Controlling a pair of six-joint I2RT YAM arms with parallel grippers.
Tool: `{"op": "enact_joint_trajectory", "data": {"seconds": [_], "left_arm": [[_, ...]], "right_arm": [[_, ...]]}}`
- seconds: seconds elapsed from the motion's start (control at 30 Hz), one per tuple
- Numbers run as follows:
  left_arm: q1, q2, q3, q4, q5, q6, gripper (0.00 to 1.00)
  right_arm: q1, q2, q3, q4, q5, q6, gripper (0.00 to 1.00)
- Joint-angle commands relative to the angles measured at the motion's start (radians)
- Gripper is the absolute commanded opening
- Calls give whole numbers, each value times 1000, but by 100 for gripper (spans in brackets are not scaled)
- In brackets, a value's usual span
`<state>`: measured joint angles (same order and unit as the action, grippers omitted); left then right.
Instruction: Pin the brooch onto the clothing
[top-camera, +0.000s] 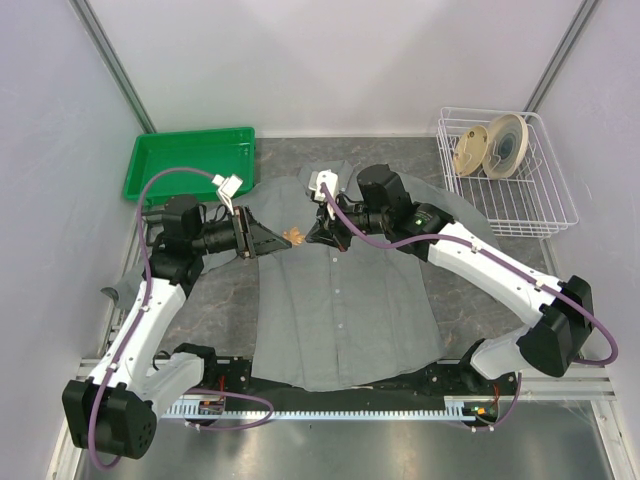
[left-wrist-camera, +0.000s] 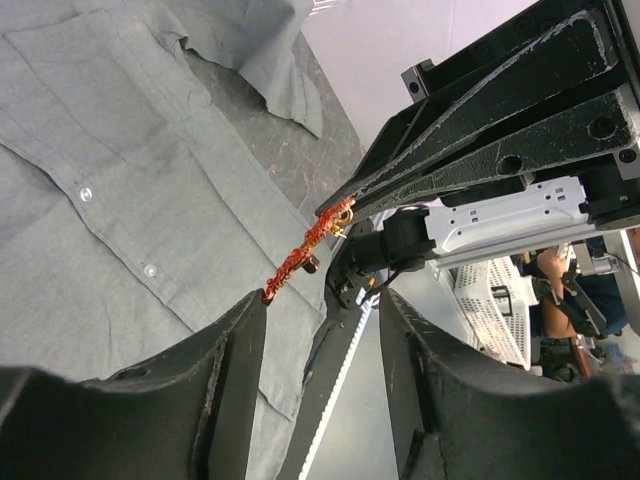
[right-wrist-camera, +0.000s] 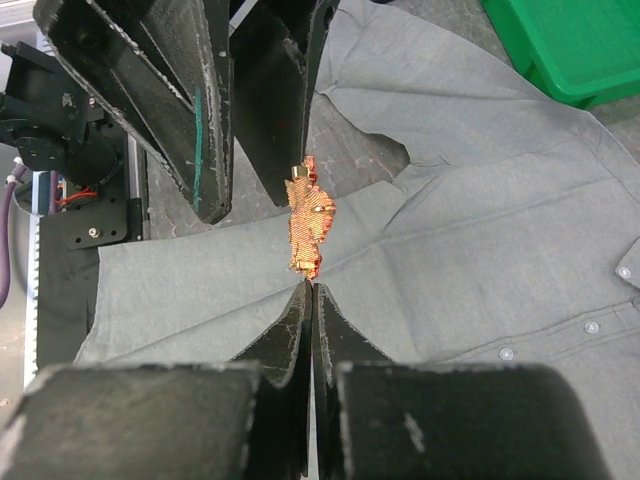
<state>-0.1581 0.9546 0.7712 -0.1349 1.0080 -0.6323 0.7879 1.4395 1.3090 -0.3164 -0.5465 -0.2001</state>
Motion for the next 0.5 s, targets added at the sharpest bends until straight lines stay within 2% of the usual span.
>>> {"op": "enact_joint_trajectory", "data": {"seconds": [0.0, 0.27, 0.47], "left_arm": [[5, -1, 50, -16, 40, 74, 56], [5, -5, 31, 43, 33, 141, 57], [3, 3, 16, 99, 95, 167, 56]], "right_arm": [[-1, -36, 25, 19, -58, -13, 0], [-1, -22, 39, 23, -131, 25, 0], [-1, -1, 59, 25, -153, 54, 0]]}}
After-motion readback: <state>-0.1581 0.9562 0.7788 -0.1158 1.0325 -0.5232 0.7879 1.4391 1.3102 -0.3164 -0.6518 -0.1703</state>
